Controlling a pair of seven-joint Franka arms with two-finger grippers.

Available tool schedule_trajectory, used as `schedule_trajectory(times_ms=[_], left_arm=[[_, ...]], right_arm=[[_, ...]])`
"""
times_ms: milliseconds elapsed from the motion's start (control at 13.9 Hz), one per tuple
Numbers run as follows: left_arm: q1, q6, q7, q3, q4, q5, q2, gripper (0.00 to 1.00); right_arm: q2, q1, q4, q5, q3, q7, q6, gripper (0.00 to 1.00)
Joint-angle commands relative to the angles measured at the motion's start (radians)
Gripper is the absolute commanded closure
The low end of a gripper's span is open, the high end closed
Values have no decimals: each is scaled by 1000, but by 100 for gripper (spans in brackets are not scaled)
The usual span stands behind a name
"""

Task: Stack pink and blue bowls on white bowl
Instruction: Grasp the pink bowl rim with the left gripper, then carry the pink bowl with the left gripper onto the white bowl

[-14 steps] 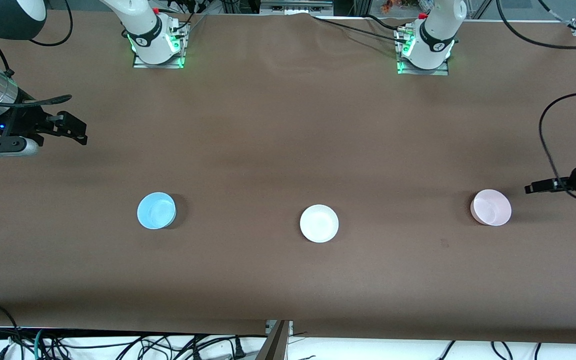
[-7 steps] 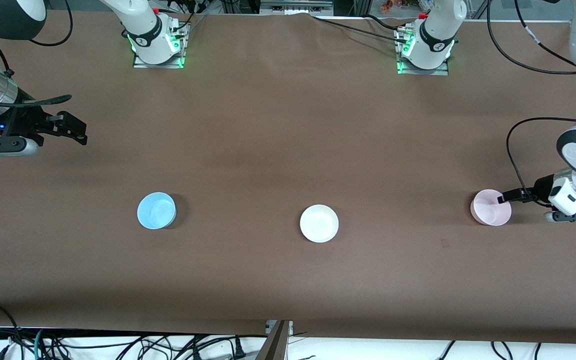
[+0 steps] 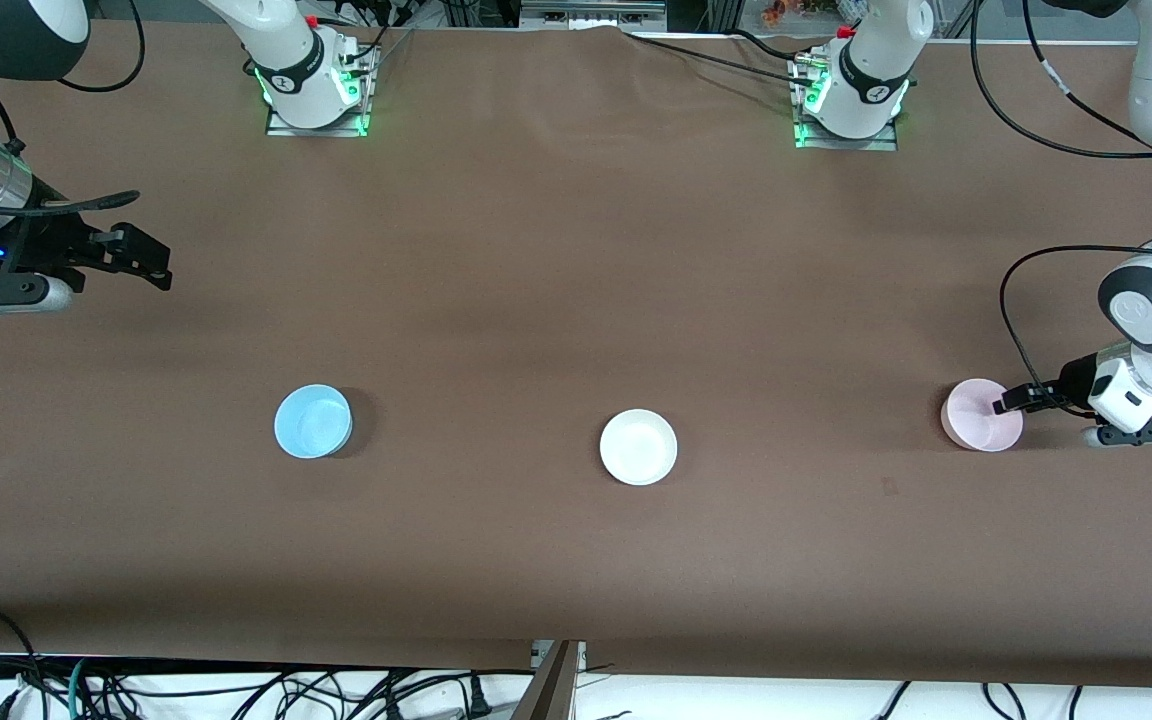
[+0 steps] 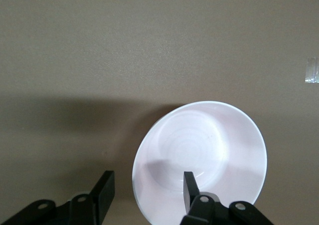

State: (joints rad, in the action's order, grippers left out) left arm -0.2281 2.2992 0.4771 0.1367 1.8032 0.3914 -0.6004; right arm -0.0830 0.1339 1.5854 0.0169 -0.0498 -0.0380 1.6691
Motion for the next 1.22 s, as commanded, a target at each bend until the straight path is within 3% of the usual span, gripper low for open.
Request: schedule_trajectory(times_ms=[0,215,431,574,861,1148], left_arm=[[9,23,28,6,-7,49,-16,38],[10,22,34,6,-8,40,-15,74],[7,22,87,6,-8,41,-15,100],[6,17,87,6,-15,44,-9,100],[74,-110,13,-9,-140,47,4,100],[192,-129,-372,-162,-212,6,21,100]], right_arm=[[6,-2,-5,5,1,-8,-12,0],[6,0,-5,5,1,-11,-14,0],[6,-2,-5,5,1,-9,-14,0],[6,-2,-5,6,1,-6,-14,0],[6,-2,-5,5,1,-8,-14,0],[6,-2,-5,5,1,-10,-14,0]])
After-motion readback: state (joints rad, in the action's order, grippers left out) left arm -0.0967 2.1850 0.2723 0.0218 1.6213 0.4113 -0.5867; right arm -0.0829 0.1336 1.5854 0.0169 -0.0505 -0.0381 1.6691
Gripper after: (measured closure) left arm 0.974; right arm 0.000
